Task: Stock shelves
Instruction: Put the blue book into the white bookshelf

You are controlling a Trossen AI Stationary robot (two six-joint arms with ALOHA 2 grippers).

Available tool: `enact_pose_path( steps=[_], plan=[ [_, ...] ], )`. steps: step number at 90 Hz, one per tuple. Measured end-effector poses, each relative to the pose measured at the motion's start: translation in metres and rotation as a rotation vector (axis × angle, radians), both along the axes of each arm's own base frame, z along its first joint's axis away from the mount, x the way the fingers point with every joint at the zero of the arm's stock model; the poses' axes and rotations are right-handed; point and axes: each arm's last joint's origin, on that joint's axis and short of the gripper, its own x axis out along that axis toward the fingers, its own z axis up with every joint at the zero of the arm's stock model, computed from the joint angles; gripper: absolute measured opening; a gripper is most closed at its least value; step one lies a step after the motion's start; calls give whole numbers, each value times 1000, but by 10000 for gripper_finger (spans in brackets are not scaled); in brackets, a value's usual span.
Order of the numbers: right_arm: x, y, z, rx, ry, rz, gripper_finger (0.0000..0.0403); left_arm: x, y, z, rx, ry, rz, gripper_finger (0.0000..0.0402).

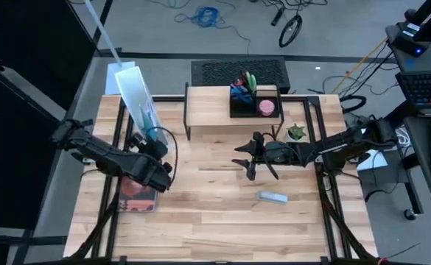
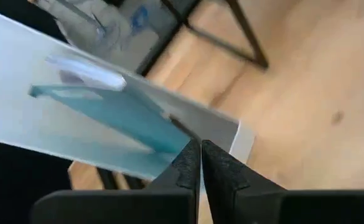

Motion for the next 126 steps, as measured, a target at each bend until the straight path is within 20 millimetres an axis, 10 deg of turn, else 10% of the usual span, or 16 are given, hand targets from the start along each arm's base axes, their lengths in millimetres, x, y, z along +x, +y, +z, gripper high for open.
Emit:
enact_pose_path(
  steps=[28,81,126],
  plan=[
    [-2,0,-5,-5,61,0,201,-1,16,-10,-118,148,46,0],
    [2,2,6,-66,-50,107,201,-4,-13,1,-110,24,-12,0],
    [14,3,-22,-54,22,105,201,1,31,-21,3,229,-55,0]
  ],
)
